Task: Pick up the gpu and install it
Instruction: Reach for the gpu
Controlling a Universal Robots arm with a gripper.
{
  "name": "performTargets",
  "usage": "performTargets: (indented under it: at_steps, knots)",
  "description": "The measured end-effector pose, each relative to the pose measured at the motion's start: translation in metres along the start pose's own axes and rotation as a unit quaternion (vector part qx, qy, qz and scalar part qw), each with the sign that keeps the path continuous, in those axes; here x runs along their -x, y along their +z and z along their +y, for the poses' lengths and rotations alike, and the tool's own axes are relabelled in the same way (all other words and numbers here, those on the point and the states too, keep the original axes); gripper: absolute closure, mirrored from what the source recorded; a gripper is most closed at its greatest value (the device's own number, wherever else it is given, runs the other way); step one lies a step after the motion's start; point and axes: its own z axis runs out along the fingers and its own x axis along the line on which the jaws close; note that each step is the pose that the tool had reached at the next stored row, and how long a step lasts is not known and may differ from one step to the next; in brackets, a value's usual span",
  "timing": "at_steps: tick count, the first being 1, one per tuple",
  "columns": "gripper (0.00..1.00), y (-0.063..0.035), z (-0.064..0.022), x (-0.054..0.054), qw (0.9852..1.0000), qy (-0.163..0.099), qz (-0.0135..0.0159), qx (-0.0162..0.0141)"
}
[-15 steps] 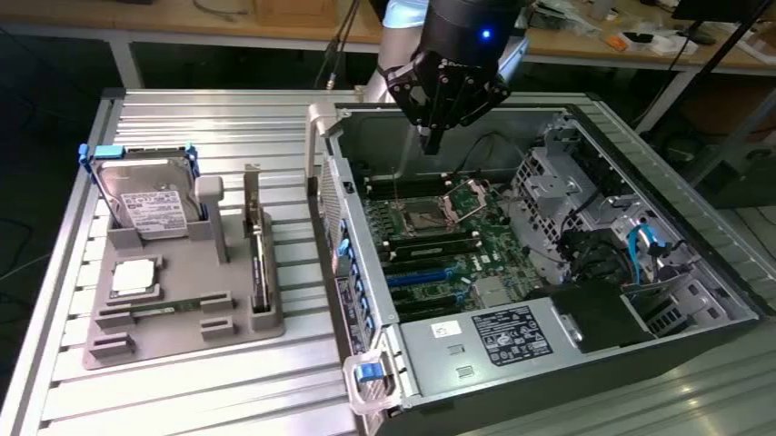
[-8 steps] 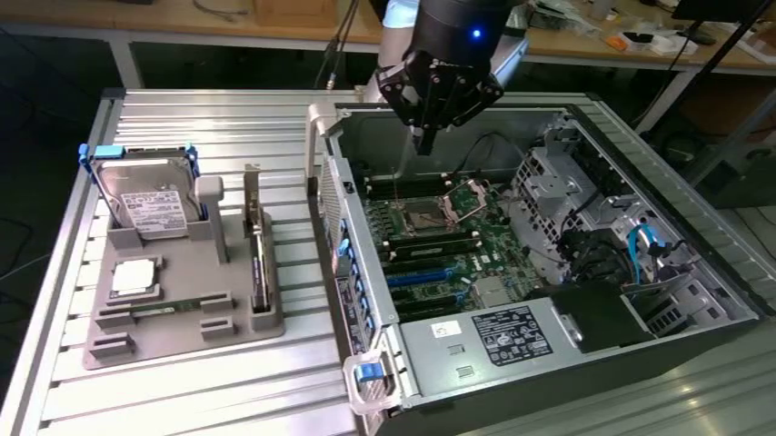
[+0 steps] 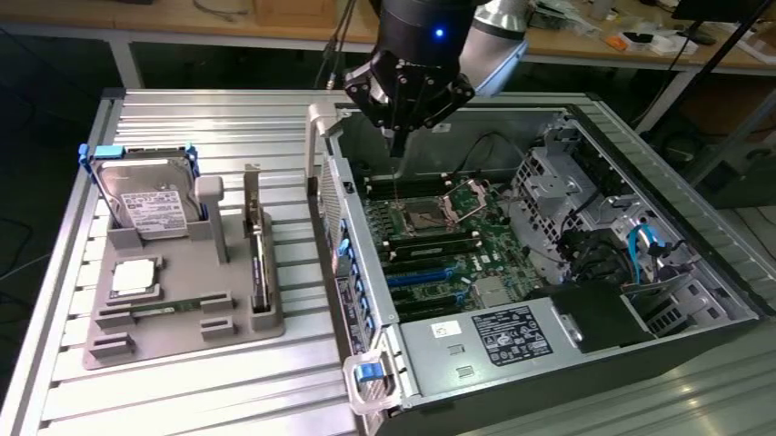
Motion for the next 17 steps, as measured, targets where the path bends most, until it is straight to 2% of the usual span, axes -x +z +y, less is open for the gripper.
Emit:
performTargets:
  at_steps: [6, 17]
  knots:
    - [0.89, 0.0012, -0.0018, -0.023, 1.0, 0.0, 0.0002, 0.0]
    - [0.89, 0.0016, -0.0058, -0.075, 1.0, 0.0, 0.0014, 0.0001]
